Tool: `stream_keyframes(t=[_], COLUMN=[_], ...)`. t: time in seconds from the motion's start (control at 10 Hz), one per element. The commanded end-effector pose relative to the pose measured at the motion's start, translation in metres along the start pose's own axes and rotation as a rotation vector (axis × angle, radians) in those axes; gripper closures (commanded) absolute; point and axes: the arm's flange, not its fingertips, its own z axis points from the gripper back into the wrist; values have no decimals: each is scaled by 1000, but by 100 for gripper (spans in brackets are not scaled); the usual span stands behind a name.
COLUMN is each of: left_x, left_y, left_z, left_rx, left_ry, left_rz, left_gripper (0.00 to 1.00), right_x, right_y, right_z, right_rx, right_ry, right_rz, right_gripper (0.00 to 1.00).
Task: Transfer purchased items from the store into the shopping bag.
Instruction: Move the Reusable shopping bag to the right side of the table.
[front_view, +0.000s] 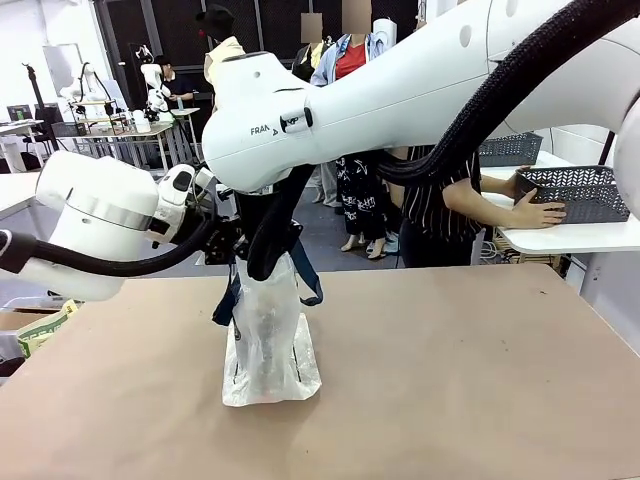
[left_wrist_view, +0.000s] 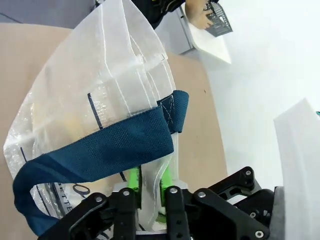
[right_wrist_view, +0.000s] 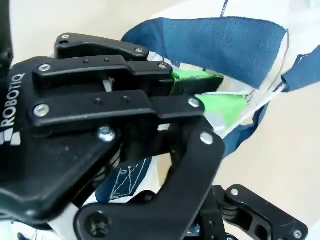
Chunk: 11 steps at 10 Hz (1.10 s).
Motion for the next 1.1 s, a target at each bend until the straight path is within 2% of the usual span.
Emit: stream_keyframes(t=[0.0, 0.4, 1.0], left_x=[3, 4, 5], left_y=[4, 4, -3], left_z=[-4, -8, -20], left_rx=[-69, -160, -148], left_ry=[-10, -25, 9], left_rz=[-1, -4, -19], left_gripper=[60, 60, 60], right_x=[3, 7, 17], right_y=[1, 5, 14], right_z=[-7, -9, -15], right_rx=[5, -3, -5], right_ry=[-23, -13, 2], right_rz=[8, 29, 52], right_gripper=[100, 100, 100])
